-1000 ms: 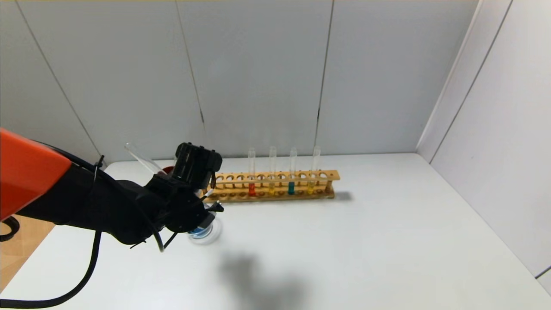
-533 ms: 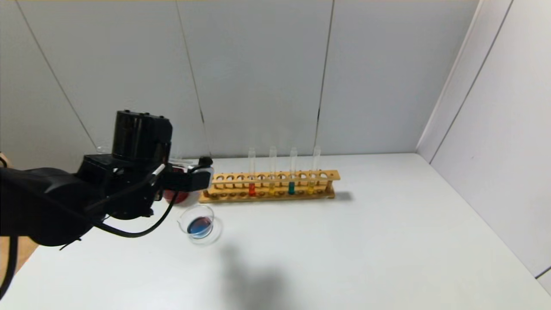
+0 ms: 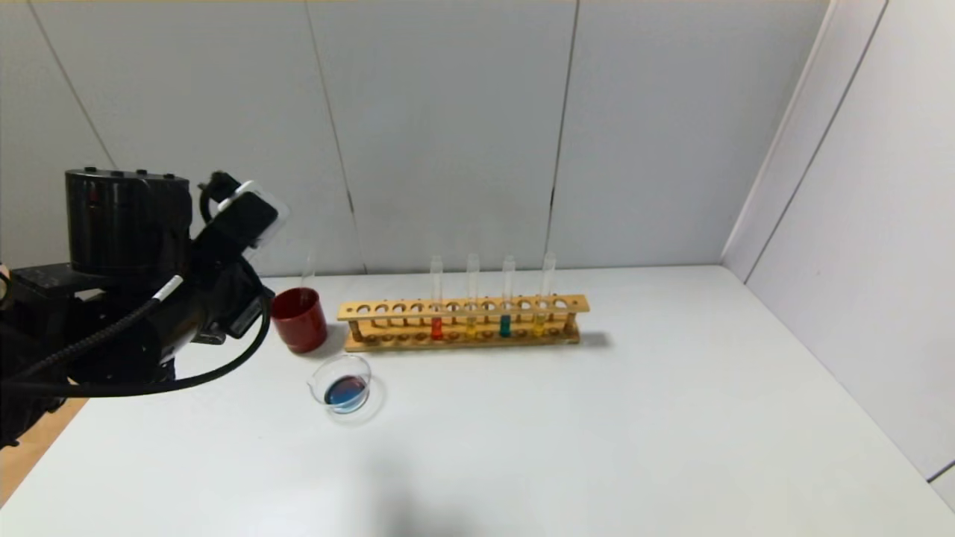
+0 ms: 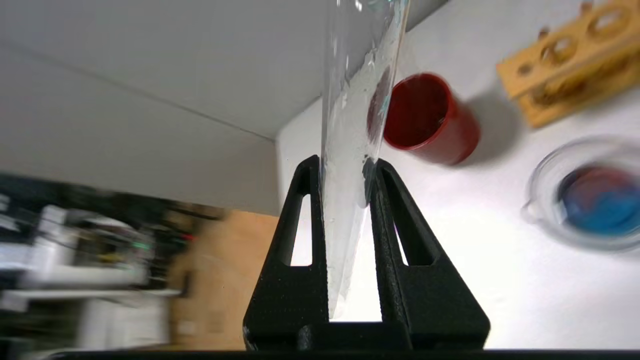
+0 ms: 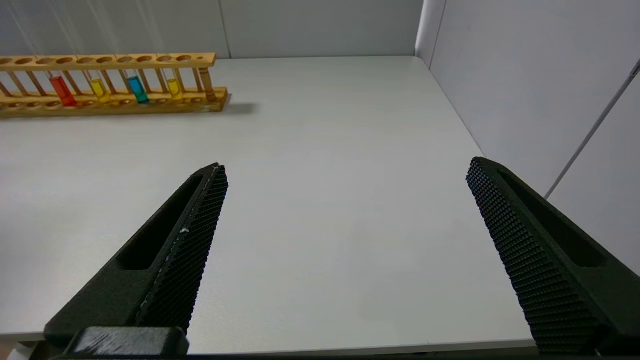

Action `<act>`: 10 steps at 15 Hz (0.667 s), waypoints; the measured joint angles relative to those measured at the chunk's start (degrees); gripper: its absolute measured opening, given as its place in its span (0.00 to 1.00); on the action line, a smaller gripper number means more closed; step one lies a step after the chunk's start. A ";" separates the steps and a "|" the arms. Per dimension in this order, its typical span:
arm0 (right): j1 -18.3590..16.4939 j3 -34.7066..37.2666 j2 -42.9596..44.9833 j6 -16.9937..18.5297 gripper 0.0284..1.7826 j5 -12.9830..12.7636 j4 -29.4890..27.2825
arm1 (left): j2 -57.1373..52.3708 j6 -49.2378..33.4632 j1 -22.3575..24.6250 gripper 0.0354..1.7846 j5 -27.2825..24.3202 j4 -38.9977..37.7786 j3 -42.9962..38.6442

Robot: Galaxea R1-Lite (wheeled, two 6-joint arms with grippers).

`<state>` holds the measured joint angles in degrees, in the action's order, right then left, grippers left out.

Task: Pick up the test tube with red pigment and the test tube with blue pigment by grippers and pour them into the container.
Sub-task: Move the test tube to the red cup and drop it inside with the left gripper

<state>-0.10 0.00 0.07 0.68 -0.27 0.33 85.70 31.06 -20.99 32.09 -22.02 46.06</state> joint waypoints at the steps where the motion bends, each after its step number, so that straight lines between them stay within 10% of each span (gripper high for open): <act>1: 0.00 0.00 0.00 0.02 0.98 0.00 0.00 | -0.12 -5.11 1.60 0.16 -3.10 -0.09 0.02; 10: 0.00 0.00 0.00 0.02 0.98 0.00 -0.02 | 10.47 -21.78 17.20 0.16 -29.89 -4.33 13.48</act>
<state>-0.10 0.00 0.07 0.71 -0.27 0.30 96.17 9.28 -3.79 2.19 -26.34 59.54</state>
